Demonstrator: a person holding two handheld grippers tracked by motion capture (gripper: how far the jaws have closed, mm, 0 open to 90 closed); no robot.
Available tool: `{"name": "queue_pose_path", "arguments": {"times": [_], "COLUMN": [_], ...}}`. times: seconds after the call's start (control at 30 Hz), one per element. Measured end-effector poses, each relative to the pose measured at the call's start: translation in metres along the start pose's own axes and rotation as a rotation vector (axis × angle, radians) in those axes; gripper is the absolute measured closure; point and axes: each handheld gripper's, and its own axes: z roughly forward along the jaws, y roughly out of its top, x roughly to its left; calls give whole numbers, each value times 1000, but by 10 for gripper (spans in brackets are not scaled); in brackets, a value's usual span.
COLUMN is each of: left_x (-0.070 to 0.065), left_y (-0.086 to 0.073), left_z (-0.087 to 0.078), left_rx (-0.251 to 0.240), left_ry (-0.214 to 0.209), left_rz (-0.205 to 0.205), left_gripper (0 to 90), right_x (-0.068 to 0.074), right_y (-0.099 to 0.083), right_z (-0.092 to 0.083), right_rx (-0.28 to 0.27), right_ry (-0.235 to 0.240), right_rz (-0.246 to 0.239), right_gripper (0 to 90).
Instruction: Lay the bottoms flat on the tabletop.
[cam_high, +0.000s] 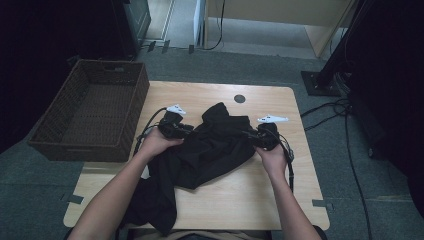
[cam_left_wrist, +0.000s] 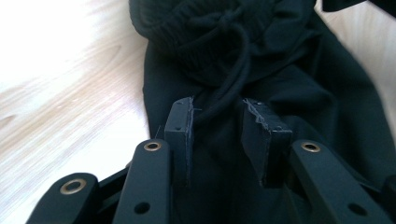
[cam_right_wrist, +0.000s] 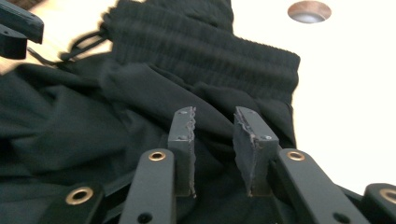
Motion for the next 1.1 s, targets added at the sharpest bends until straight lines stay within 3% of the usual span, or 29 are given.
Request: {"name": "queue_pose_path", "arguments": {"times": [0.1, 0.2, 0.3, 0.4, 0.63, 0.9, 1.0, 1.1], "left_x": [5, 11, 11, 14, 12, 12, 12, 16], "left_y": [-3, -8, -13, -16, -23, -26, -25, -26], "left_z": [10, 13, 10, 9, 19, 23, 23, 20], "left_rx": [21, 61, 79, 70, 86, 61, 62, 53], "left_ry": [3, -4, 3, 1, 8, 38, 68, 60], "left_rz": [7, -13, 19, -1, 5, -2, -2, -36], "left_gripper": [643, 627, 617, 611, 593, 616, 609, 586], "right_x": [-7, -14, -19, -22, -26, -21, -19, -17], "right_y": [-5, -10, -15, -18, -20, -22, -23, -23], "right_z": [1, -1, -2, 0, 8, 22, 27, 32], "right_rx": [17, 33, 35, 36, 16, 35, 41, 61], "right_ry": [-12, -15, -20, -19, -39, -39, -39, -47], "right_rz": [11, 26, 31, 42, 45, 32, 35, 19], "right_gripper": [679, 659, 648, 628, 548, 487, 479, 486]}}
